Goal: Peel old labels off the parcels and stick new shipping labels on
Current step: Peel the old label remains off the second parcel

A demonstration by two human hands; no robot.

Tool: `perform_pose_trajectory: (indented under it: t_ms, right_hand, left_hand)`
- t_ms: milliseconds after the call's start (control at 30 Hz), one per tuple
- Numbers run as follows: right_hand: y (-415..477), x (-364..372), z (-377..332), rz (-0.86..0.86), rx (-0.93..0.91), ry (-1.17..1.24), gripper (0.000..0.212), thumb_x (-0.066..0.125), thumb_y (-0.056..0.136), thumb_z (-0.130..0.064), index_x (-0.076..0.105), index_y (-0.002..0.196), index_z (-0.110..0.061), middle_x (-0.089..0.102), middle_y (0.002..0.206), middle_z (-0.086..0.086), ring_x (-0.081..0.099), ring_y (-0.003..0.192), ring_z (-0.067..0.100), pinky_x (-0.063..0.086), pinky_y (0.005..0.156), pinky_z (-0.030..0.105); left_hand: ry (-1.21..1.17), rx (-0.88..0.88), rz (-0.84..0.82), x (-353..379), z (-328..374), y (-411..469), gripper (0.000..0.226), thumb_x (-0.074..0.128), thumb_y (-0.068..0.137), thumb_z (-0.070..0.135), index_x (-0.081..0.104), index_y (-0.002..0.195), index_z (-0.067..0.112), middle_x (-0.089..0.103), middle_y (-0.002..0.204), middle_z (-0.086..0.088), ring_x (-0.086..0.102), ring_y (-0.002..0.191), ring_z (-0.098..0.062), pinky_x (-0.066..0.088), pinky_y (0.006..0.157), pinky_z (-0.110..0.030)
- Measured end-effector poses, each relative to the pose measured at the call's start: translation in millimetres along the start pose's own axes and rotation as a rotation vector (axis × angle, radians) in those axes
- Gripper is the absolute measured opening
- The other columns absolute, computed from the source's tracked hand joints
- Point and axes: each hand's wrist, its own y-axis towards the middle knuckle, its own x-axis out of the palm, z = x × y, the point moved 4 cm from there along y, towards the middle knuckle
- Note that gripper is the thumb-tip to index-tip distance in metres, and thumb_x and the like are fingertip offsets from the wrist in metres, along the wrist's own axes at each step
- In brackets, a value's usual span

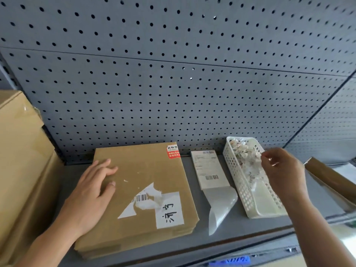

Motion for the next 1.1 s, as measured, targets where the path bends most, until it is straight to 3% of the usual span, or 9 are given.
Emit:
perform_pose_trajectory:
  t_ms: [133, 533, 767, 933, 1100]
  right_hand:
    - [2, 4, 16, 0.005, -0.027, -0.095, 0.008, 0.067, 0.089, -0.007, 0.072, 0.091, -0.013, 0.068, 0.091, 0.001, 0.058, 0.074, 0.016, 0.040, 0.069, 0.028]
    - [-2, 27, 40, -0.073, 0.026, -0.208, 0.019, 0.061, 0.096, -0.020, 0.076, 0.103, -0.010, 0.059, 0.102, 0.006, 0.055, 0.090, 0.023, 0.036, 0.074, 0.029]
    - [3, 6, 20, 0.047, -0.063, -0.095, 0.018, 0.061, 0.095, -0.011, 0.075, 0.107, -0.011, 0.057, 0.105, 0.002, 0.060, 0.087, 0.020, 0.050, 0.077, 0.035]
    - [3, -4, 3, 0.074, -0.099, 0.001, 0.018, 0.060, 0.093, -0.006, 0.075, 0.102, -0.010, 0.061, 0.099, -0.002, 0.059, 0.079, 0.012, 0.048, 0.077, 0.029]
    - [-7, 10, -24, -0.019, -0.145, 0.100, 0.015, 0.064, 0.091, -0.006, 0.074, 0.098, -0.015, 0.063, 0.092, -0.007, 0.059, 0.077, 0.000, 0.041, 0.070, 0.011]
  left_hand:
    - [0.004, 0.011, 0.005, 1, 0, 1, 0.031, 0.044, 0.102, 0.039, 0.044, 0.132, 0.047, 0.022, 0.157, 0.032, 0.002, 0.148, 0.012, 0.014, 0.119, -0.033]
    - [-0.002, 0.011, 0.013, 1, 2, 1, 0.031, 0.047, 0.103, 0.033, 0.048, 0.132, 0.044, 0.024, 0.155, 0.032, 0.003, 0.148, 0.012, 0.011, 0.117, -0.028]
    - [-0.015, 0.015, 0.013, 2, 0, 1, 0.031, 0.047, 0.103, 0.033, 0.046, 0.131, 0.046, 0.025, 0.156, 0.030, 0.003, 0.149, 0.011, 0.012, 0.118, -0.030]
    - [-0.021, 0.018, 0.011, 1, 2, 1, 0.031, 0.047, 0.103, 0.033, 0.043, 0.127, 0.051, 0.025, 0.156, 0.030, 0.004, 0.149, 0.009, 0.012, 0.118, -0.029]
    - [-0.023, 0.021, -0.005, 0, 3, 1, 0.030, 0.046, 0.102, 0.035, 0.039, 0.119, 0.059, 0.022, 0.153, 0.033, 0.004, 0.149, 0.009, 0.013, 0.118, -0.029]
